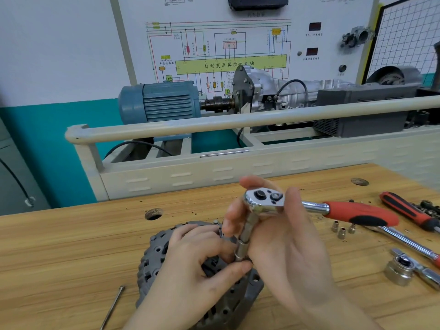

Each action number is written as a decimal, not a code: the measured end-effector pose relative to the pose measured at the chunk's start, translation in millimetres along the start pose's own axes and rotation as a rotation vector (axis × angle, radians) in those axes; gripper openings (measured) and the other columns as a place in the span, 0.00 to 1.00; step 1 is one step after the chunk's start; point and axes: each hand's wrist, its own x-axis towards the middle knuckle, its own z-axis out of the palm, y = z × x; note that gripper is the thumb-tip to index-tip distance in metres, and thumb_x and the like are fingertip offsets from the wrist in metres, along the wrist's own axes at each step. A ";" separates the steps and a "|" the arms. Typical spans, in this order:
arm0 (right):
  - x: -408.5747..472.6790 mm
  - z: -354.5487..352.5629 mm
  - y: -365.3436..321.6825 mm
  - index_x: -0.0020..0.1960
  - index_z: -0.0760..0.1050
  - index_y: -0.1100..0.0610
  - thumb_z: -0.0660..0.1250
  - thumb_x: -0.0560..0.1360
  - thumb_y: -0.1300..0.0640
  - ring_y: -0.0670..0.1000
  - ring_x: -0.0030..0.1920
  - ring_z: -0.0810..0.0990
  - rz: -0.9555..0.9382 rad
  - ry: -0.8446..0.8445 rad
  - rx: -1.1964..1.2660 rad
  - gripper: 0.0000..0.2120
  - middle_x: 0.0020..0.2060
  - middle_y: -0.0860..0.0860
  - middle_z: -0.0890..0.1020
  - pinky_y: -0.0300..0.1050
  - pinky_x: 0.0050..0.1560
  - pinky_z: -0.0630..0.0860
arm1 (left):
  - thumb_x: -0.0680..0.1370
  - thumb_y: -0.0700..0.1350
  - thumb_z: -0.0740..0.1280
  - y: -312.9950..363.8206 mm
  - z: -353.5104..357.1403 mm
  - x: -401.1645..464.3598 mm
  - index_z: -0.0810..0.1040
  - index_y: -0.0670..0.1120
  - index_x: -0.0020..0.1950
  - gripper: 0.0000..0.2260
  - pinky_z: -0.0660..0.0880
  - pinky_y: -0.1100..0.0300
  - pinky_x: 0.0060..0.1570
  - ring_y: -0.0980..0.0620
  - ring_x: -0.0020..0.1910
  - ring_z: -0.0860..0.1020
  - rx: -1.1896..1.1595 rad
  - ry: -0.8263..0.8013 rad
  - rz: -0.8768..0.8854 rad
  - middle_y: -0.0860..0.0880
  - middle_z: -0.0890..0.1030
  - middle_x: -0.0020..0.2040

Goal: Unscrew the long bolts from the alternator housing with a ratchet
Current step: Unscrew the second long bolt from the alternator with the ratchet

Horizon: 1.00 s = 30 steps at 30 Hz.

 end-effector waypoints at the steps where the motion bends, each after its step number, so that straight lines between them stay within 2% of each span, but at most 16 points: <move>1: -0.5 0.4 0.2 0.54 0.78 0.55 0.66 0.71 0.41 0.50 0.41 0.79 0.004 -0.007 -0.003 0.20 0.40 0.53 0.81 0.42 0.45 0.75 | 0.62 0.65 0.62 0.0 -0.1 0.2 0.72 0.63 0.27 0.08 0.51 0.79 0.56 0.75 0.54 0.67 -0.002 -0.002 0.001 0.64 0.76 0.49; 4: -0.4 2.2 1.5 0.53 0.76 0.55 0.67 0.71 0.44 0.51 0.41 0.78 0.002 -0.010 0.016 0.17 0.42 0.56 0.82 0.43 0.45 0.74 | 0.63 0.64 0.61 -0.7 0.1 -0.2 0.77 0.54 0.31 0.15 0.52 0.77 0.57 0.72 0.53 0.70 -0.001 -0.008 0.005 0.61 0.78 0.47; 6: 0.2 2.5 1.8 0.51 0.76 0.55 0.68 0.71 0.45 0.51 0.41 0.79 -0.008 -0.001 0.023 0.16 0.43 0.57 0.82 0.43 0.45 0.75 | 0.63 0.65 0.61 -1.1 0.1 -0.2 0.76 0.52 0.31 0.17 0.52 0.77 0.57 0.70 0.53 0.71 0.006 -0.004 0.005 0.62 0.78 0.46; 8: 0.7 2.4 1.2 0.51 0.77 0.54 0.67 0.71 0.45 0.51 0.40 0.80 -0.002 -0.005 0.014 0.15 0.44 0.56 0.82 0.43 0.43 0.76 | 0.63 0.65 0.61 -0.7 0.2 -0.5 0.76 0.54 0.30 0.16 0.51 0.79 0.56 0.72 0.54 0.69 -0.008 -0.005 0.001 0.64 0.76 0.49; 11: 1.5 2.0 0.3 0.51 0.78 0.54 0.65 0.72 0.44 0.49 0.38 0.80 0.039 -0.034 0.013 0.15 0.43 0.55 0.83 0.42 0.40 0.76 | 0.63 0.65 0.60 -1.0 -0.4 -0.6 0.80 0.47 0.35 0.22 0.52 0.81 0.54 0.75 0.54 0.65 -0.004 -0.001 0.020 0.63 0.74 0.52; 13: 2.4 0.3 0.1 0.50 0.79 0.55 0.65 0.72 0.43 0.49 0.37 0.80 0.063 -0.042 0.031 0.16 0.42 0.55 0.83 0.41 0.39 0.76 | 0.64 0.65 0.60 -2.0 -1.4 -0.4 0.80 0.47 0.37 0.22 0.52 0.78 0.56 0.73 0.55 0.66 0.018 -0.028 0.051 0.61 0.74 0.52; 16: 4.5 -3.1 -0.2 0.49 0.79 0.55 0.66 0.71 0.43 0.48 0.36 0.80 0.076 -0.029 0.052 0.17 0.41 0.55 0.83 0.41 0.38 0.76 | 0.64 0.65 0.61 -4.1 -0.8 0.1 0.79 0.49 0.36 0.20 0.54 0.73 0.59 0.67 0.53 0.70 0.015 -0.038 0.046 0.57 0.77 0.47; 21: 6.3 -2.8 -1.3 0.47 0.80 0.54 0.68 0.69 0.44 0.47 0.35 0.80 0.045 -0.010 0.012 0.15 0.46 0.54 0.83 0.39 0.39 0.76 | 0.61 0.66 0.62 -4.0 1.3 0.6 0.77 0.51 0.32 0.20 0.55 0.75 0.57 0.67 0.52 0.70 -0.003 0.034 -0.010 0.59 0.76 0.47; 24: 4.1 -1.6 -1.8 0.48 0.78 0.56 0.72 0.67 0.48 0.49 0.37 0.80 0.022 -0.005 0.026 0.15 0.47 0.55 0.83 0.40 0.40 0.76 | 0.62 0.65 0.63 -4.3 1.0 1.5 0.74 0.52 0.31 0.17 0.63 0.61 0.57 0.61 0.46 0.73 -0.004 0.019 0.016 0.56 0.76 0.41; 26: 2.4 -1.2 -2.0 0.48 0.78 0.56 0.74 0.66 0.49 0.50 0.38 0.81 0.025 -0.010 0.030 0.14 0.48 0.55 0.83 0.40 0.40 0.76 | 0.63 0.64 0.64 -4.0 0.6 1.4 0.74 0.52 0.31 0.16 0.64 0.58 0.55 0.59 0.45 0.73 -0.015 0.008 0.025 0.56 0.76 0.40; 28: 1.8 0.0 -1.9 0.49 0.78 0.56 0.72 0.68 0.48 0.50 0.39 0.80 0.029 -0.022 0.011 0.14 0.48 0.55 0.82 0.41 0.40 0.76 | 0.62 0.66 0.62 -3.7 0.0 0.3 0.79 0.50 0.36 0.20 0.59 0.67 0.59 0.65 0.51 0.71 -0.032 0.014 0.022 0.59 0.76 0.46; 30: 2.8 0.1 -2.3 0.50 0.79 0.55 0.68 0.71 0.46 0.49 0.38 0.80 0.051 -0.034 0.007 0.14 0.47 0.54 0.83 0.41 0.41 0.76 | 0.62 0.67 0.59 -4.2 -1.5 -0.6 0.82 0.51 0.41 0.24 0.52 0.77 0.57 0.73 0.56 0.65 -0.006 -0.005 0.026 0.61 0.77 0.49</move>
